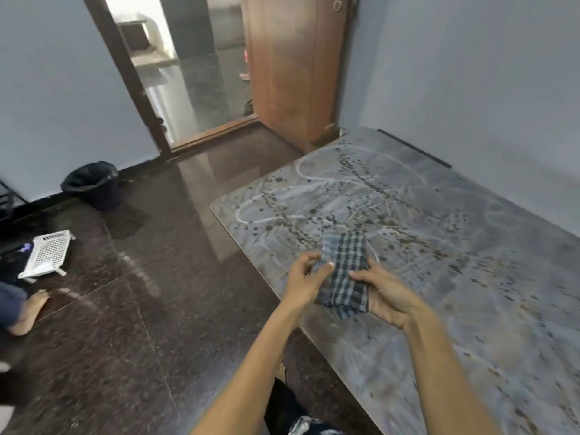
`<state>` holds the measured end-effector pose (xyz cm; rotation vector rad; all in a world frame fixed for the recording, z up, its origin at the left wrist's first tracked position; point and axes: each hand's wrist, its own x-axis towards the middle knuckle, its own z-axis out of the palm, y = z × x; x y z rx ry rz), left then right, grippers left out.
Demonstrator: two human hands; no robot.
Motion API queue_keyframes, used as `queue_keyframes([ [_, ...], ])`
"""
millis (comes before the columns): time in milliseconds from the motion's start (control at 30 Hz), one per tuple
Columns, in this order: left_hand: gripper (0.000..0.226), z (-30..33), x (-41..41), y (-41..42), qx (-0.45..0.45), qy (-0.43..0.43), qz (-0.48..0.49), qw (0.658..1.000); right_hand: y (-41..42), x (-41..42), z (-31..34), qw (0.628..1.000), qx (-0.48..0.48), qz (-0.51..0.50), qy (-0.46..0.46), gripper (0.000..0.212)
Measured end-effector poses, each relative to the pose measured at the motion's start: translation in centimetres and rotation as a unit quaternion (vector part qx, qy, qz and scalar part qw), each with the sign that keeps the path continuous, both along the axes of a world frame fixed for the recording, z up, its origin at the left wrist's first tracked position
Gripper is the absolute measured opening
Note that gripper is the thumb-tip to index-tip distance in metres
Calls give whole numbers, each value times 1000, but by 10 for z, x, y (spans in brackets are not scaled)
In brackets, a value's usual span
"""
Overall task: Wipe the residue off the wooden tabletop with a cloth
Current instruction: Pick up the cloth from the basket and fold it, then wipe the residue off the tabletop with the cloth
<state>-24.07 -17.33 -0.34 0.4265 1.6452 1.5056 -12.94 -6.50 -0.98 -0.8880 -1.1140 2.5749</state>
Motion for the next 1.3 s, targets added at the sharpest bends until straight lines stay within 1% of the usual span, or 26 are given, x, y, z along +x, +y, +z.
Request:
queue_keyframes([
  [67,7,-3,-30,10,-11,-25,15,1000,12,-33,-4,1000,-3,8,-11,43],
  [167,7,-6,-70,21,-44,-66,29,996,26,-77,-9,999,7,21,-31,40],
  [233,4,-14,-95,30,-54,-73,40,995,36,-106,-14,998,12,38,-50,37],
  [267,7,-17,-104,33,-58,-71,49,995,38,-118,-15,997,11,50,-54,37],
  [333,22,-25,-126,42,-54,-90,66,992,47,-143,-21,996,-4,75,-51,41],
  [400,33,-33,-149,49,-49,-152,79,984,54,-168,-27,994,-13,91,-58,40],
  [467,29,-38,-172,51,-50,-213,91,972,58,-190,-33,992,-9,103,-73,38],
  [500,27,-41,-184,52,-59,-222,94,969,60,-201,-37,991,-5,108,-79,37],
  [633,28,-57,-227,56,-91,-214,118,965,65,-245,-60,990,18,71,-124,36],
  [733,16,-66,-257,61,-152,-166,98,969,68,-273,-72,978,90,54,-182,38],
  [767,21,-68,-266,63,-172,-137,101,970,68,-281,-74,971,119,47,-200,37],
  [833,43,-76,-283,69,-212,-64,101,970,70,-297,-77,956,184,23,-228,39],
  [900,54,-83,-298,75,-236,-3,97,967,69,-311,-79,935,265,15,-237,39],
  [933,54,-85,-304,78,-235,17,96,967,68,-317,-78,921,310,13,-235,39],
  [967,50,-86,-311,81,-237,31,95,966,68,-324,-80,900,362,11,-244,38],
  [1000,44,-87,-317,83,-239,45,93,965,67,-330,-81,865,423,9,-271,38],
  [1067,35,-91,-328,85,-255,93,92,958,66,-341,-87,758,537,22,-369,37],
  [1100,31,-92,-332,84,-266,124,90,952,65,-345,-89,708,576,42,-407,37],
  [1133,28,-95,-337,82,-272,154,90,946,63,-349,-92,674,600,71,-425,39],
  [1167,23,-97,-341,80,-273,180,93,940,59,-354,-96,652,616,108,-430,45],
  [1200,18,-98,-345,77,-269,204,96,936,53,-358,-99,639,623,145,-428,52],
  [1267,7,-102,-352,71,-264,257,111,923,41,-364,-108,626,630,177,-425,57],
  [1300,7,-105,-357,68,-271,280,123,913,37,-368,-112,621,633,176,-427,57],
])
